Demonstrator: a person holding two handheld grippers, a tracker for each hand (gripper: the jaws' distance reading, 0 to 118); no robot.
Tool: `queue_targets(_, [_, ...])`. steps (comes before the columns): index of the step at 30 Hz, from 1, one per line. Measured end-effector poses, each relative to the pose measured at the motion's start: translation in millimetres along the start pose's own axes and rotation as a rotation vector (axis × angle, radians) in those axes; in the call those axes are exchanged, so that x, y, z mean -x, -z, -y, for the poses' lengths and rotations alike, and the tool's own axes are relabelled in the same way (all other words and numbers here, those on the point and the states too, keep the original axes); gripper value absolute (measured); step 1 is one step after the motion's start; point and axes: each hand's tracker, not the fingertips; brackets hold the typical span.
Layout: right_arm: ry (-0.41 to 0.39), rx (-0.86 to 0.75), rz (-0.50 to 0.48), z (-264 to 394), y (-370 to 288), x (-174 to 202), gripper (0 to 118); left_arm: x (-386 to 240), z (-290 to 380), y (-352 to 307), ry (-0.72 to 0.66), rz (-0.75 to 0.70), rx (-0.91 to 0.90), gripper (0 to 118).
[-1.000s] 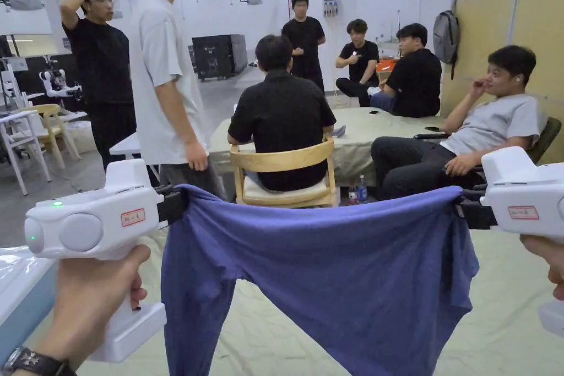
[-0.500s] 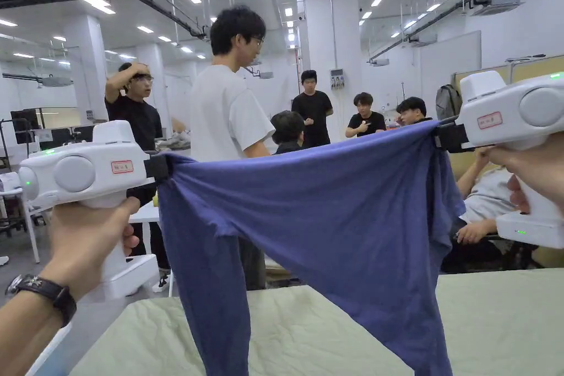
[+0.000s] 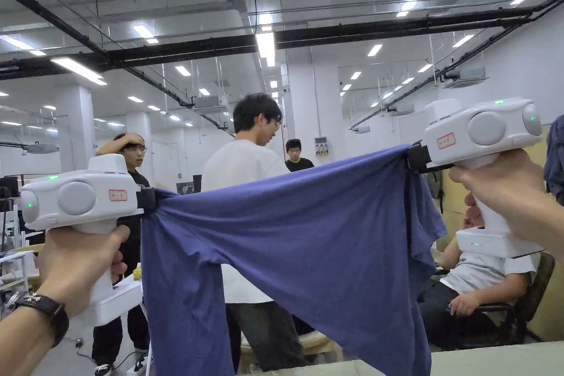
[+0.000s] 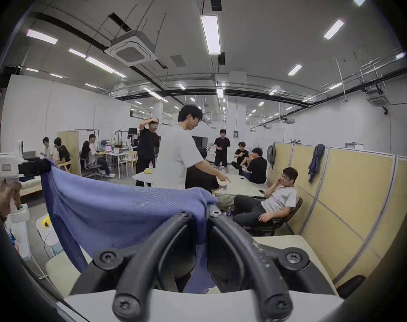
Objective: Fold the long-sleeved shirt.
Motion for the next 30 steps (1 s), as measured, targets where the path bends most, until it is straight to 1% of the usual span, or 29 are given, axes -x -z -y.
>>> queue_targets(6, [-0.031, 0.016, 0.025, 2, 24, -5, 10, 4, 5, 23, -0.007, -0.006, 0.008, 1])
queue_targets(10, [-0.061, 0.038, 0.041, 6, 50, -8, 10, 3, 13, 50, -0.005, -0.01, 0.023, 1])
queue_targets(17, [-0.062, 0.051, 0.048, 20, 108, -16, 10, 3, 34, 110, -0.004, -0.021, 0.047, 1])
queue_targets(21, [-0.063, 0.051, 0.06, 30, 143, -21, 10, 3, 42, 146, 0.023, -0.033, 0.067, 1])
queue_targets(24, [-0.065, 0.056, 0.066, 37, 172, -23, 10, 6, 46, 173, 0.001, -0.035, 0.069, 1])
queue_targets(30, [-0.063, 0.08, 0.08, 54, 229, -30, 10, 5, 60, 226, 0.017, -0.048, 0.079, 1])
